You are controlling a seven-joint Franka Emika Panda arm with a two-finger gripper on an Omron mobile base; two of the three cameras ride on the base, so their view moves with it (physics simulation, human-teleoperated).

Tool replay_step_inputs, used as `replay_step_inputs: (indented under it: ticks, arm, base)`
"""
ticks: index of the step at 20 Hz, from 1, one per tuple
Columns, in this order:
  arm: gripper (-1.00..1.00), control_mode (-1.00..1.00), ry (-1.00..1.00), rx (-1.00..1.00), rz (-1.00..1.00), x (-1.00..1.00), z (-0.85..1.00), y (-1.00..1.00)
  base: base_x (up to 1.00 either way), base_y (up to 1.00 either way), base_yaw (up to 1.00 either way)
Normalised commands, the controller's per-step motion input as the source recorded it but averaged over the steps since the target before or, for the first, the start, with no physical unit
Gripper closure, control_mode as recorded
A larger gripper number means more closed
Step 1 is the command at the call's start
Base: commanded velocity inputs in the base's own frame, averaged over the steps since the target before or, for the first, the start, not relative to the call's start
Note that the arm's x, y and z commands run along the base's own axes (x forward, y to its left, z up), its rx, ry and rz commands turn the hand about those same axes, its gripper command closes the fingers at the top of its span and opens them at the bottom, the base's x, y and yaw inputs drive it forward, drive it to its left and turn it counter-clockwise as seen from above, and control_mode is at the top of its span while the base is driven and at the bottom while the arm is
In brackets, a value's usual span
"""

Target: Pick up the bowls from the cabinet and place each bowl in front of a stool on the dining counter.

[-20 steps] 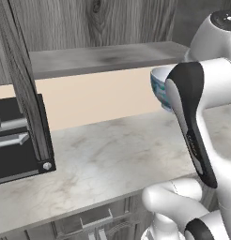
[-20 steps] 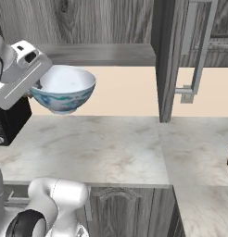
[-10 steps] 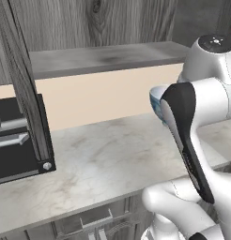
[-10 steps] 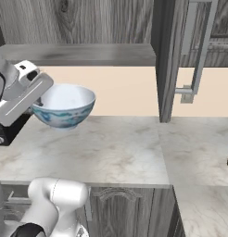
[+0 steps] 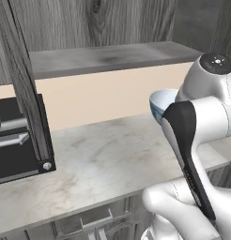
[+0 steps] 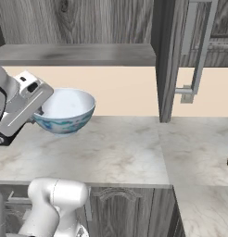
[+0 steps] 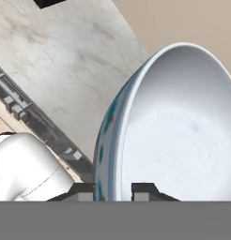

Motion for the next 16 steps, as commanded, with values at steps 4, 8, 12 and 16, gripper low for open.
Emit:
replay_step_inputs:
  ticks: [4, 8, 12, 16]
  arm:
    - [1.00, -1.00, 0.00, 0.00, 0.00, 0.00, 0.00, 0.00]
    - [1.00, -1.00, 0.00, 0.00, 0.00, 0.00, 0.00, 0.00]
    - [1.00, 1.00, 0.00, 0.00, 0.00, 0.00, 0.00, 0.00]
    - [1.00, 1.00, 0.00, 0.00, 0.00, 0.00, 0.00, 0.00]
  base:
    - [0.00, 0.00, 0.00]
    - [0.00, 0.00, 0.00]
    - [-0.14, 0.06, -0.04]
    - [-0.59, 0.00, -0.24]
